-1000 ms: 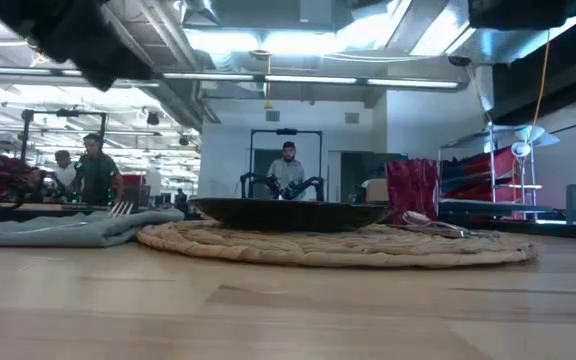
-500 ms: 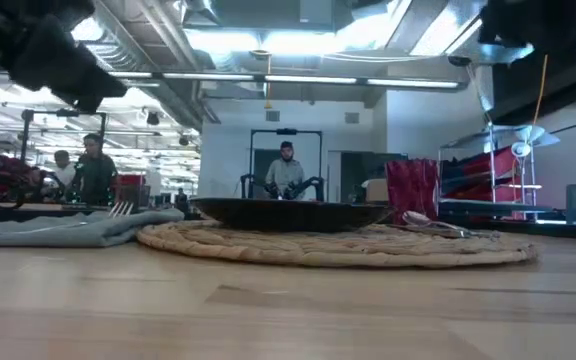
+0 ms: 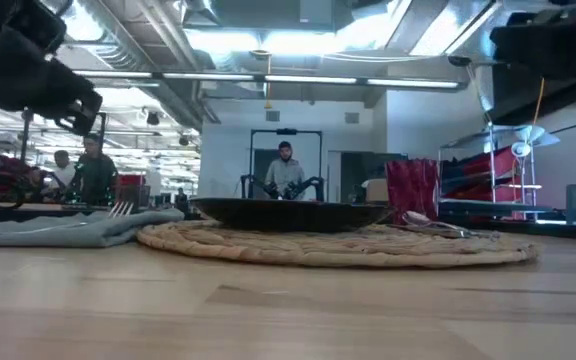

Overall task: Set table place
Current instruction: Return to Home Position

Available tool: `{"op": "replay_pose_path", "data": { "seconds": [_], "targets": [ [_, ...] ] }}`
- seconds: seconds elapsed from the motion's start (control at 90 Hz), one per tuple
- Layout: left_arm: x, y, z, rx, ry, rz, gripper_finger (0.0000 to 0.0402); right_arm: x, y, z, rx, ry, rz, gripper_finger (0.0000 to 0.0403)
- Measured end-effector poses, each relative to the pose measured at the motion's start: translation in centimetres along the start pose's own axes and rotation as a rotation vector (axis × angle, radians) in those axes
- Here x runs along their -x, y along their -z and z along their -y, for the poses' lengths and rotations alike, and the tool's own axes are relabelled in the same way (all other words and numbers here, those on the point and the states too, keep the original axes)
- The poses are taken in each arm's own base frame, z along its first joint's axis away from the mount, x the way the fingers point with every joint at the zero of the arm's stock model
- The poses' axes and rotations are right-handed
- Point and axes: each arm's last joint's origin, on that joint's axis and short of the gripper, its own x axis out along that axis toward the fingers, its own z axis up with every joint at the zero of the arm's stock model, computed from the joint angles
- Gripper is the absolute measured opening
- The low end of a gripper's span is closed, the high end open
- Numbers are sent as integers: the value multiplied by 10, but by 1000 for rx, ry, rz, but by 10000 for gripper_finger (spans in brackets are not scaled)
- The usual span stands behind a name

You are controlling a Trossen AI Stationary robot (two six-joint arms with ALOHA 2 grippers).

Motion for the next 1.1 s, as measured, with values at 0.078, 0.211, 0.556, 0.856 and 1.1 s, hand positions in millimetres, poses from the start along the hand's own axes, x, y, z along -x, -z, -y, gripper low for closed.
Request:
{"op": "replay_pose_path", "data": {
  "seconds": [0.078,0.211,0.556,0.856,1.1],
  "targets": [
    [0,-1,-4,-7,-16,3,0,5,4,-2,34,38,39,0],
    [0,-4,-12,-14,11,16,0,11,4,1,35,88,13,0],
    [0,-3,-36,17,-55,-16,0,28,17,1,-56,207,-172,0],
    [3,12,-48,238,-288,-141,0,28,18,-1,-80,180,-173,0],
    [3,13,-48,332,-297,-131,0,28,18,-1,-84,162,-163,0]
  ]
}}
